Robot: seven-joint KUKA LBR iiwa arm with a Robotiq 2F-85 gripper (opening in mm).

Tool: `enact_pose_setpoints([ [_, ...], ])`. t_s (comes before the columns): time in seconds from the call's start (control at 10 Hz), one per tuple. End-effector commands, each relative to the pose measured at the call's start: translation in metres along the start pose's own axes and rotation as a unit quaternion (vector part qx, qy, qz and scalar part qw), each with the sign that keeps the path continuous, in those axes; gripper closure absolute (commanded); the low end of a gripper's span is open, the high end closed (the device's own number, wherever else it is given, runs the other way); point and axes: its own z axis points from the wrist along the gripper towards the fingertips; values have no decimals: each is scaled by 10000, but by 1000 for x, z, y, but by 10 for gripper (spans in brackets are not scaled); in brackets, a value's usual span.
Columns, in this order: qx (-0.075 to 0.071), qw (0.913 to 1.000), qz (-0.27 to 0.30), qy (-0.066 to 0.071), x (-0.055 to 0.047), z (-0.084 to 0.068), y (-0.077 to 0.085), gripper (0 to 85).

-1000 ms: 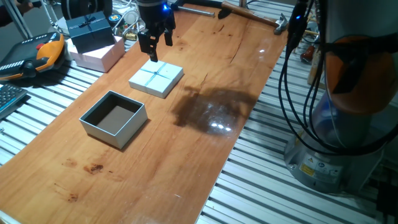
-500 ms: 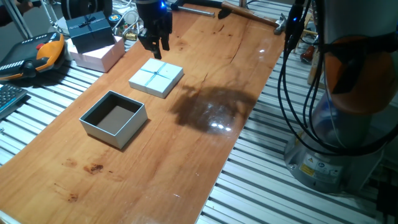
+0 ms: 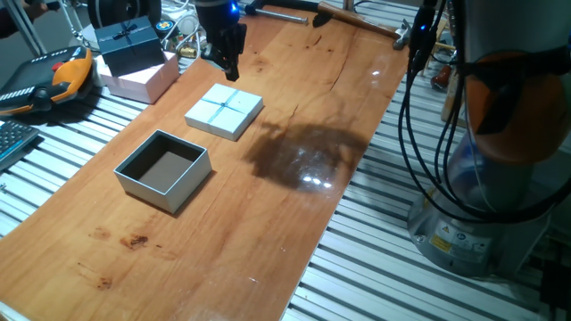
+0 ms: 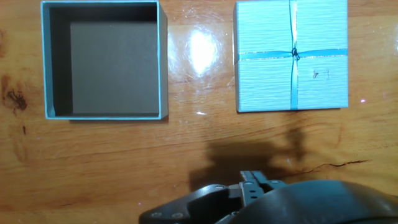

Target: Cover the box

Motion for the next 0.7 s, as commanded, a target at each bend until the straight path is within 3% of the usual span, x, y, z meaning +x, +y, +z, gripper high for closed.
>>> enact_pose_setpoints([
  [0.0,0,10000,0,-6,0,1,0,850],
  [0.3,-8,10000,7,-21,-1,4,-1,850],
  [0.6,-55,9999,-26,-82,-6,17,-9,850],
])
